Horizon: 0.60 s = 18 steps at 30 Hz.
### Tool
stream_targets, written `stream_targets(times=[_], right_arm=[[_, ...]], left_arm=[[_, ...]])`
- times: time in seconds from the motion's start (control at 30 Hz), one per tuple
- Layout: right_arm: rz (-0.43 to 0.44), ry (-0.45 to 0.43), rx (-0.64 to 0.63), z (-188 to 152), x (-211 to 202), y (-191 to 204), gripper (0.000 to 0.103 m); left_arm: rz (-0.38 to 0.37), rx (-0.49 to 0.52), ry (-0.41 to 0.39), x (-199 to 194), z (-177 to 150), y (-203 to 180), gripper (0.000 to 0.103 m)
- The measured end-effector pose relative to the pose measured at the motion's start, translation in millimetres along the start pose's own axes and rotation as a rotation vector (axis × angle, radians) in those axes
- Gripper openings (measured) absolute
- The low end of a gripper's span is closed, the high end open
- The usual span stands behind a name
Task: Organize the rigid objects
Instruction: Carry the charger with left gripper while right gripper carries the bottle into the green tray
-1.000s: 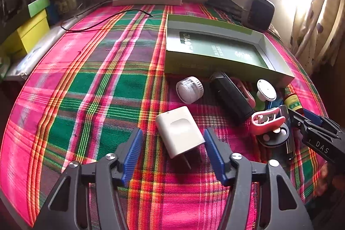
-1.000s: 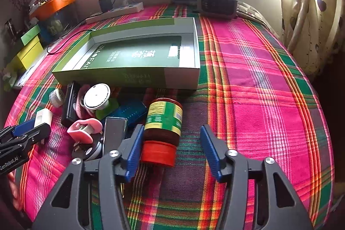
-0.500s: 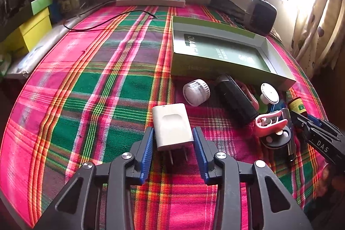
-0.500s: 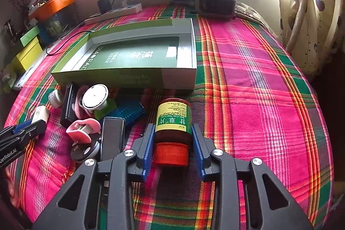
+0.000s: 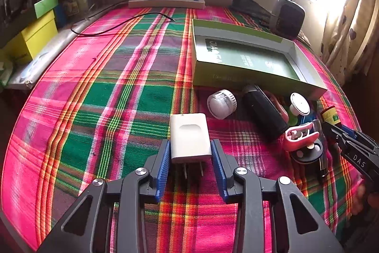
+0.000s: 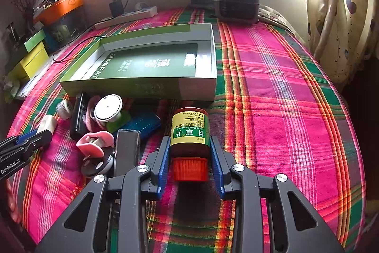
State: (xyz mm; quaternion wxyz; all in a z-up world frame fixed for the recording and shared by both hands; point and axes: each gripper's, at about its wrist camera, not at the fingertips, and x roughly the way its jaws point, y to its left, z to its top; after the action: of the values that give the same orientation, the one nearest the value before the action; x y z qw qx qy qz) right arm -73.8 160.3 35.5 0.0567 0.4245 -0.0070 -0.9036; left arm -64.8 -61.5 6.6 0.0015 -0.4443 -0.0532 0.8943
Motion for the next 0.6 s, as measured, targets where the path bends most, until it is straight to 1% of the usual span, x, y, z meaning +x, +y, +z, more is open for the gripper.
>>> stream_targets(times=[0.07,0.13,0.23,0.6], right_arm=[[0.003,-0.001,0.000,0,0,0,0.033],[0.007,-0.003,0.002,1,-1,0,0.033],[0.011,-0.007,0.003,2,-1,0,0.033],[0.015,0.002,-0.004,2,1,2,0.033]], left_arm=[[-0.008,0.000,-0.002,-2,1,1,0.033],[-0.051,-0.010,0.021,0,1,1,0.033],[-0.011,0.016,0.011,1,1,-4,0.033],[-0.003,0.002,0.013,11,12,-3,0.035]])
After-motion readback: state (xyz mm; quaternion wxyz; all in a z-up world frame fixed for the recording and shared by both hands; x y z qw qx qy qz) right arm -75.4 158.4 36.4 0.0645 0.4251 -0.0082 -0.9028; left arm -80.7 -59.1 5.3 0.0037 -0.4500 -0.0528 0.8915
